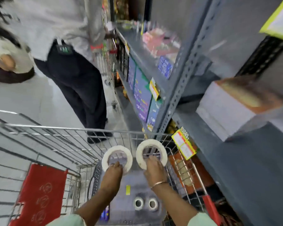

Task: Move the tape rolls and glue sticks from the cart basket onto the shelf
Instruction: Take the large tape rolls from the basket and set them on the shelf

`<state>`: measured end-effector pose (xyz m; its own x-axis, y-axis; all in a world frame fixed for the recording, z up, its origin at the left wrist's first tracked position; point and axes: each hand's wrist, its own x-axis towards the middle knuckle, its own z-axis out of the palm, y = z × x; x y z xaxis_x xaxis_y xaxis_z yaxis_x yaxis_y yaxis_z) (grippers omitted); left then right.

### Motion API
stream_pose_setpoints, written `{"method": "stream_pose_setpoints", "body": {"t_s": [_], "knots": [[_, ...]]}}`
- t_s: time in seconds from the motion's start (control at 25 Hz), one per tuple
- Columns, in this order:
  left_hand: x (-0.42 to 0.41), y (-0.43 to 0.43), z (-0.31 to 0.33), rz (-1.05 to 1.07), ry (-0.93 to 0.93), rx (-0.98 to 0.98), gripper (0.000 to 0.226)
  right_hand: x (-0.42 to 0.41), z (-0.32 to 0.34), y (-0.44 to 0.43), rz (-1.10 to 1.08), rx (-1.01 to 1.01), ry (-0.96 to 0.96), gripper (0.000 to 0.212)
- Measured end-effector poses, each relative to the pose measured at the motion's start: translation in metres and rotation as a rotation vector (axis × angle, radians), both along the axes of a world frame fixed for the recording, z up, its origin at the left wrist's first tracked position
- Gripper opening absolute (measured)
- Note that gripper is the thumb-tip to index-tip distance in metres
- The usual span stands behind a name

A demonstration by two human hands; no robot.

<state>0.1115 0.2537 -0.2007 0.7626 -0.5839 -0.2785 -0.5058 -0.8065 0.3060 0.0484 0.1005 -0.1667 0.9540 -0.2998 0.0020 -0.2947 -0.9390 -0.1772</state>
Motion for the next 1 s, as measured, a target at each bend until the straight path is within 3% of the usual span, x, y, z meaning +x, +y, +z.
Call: {"method": "stream_pose_setpoints", "body": {"t_s": [0.12,0.32,0.48,0.6,0.76,0.84,0.92,1.0], "knots": [[-0.009,-0.007,0.078,-0.014,-0.072,-0.067,0.02,-0.016,0.065,-0.011,-0.035,0.159,-0.049,0.023],[-0.036,-0.058,0.193,-0.071,-0.125,-0.305,0.027,-0.069,0.183,-0.059,-0.237,0.159,-0.192,0.027],[-0.082,-0.147,0.239,-0.318,-0.055,-0.378,0.034,-0.141,0.221,-0.118,-0.43,0.151,-0.275,0.035],[-0.149,-0.21,0.265,-0.348,0.074,-0.371,0.044,-0.212,0.229,-0.142,-0.581,0.105,-0.255,0.032],[-0.248,-0.261,0.264,-0.473,0.209,-0.373,0.036,-0.315,0.222,-0.162,-0.82,0.112,-0.205,0.028],[-0.289,-0.271,0.247,-0.56,0.294,-0.347,0.044,-0.361,0.213,-0.162,-0.941,0.105,-0.188,0.03],[-0.317,-0.286,0.21,-0.687,0.215,-0.361,0.057,-0.399,0.203,-0.155,-1.024,0.108,-0.151,0.034],[-0.339,-0.296,0.186,-0.834,0.243,-0.341,0.045,-0.426,0.191,-0.145,-1.097,0.124,-0.117,0.037]]}}
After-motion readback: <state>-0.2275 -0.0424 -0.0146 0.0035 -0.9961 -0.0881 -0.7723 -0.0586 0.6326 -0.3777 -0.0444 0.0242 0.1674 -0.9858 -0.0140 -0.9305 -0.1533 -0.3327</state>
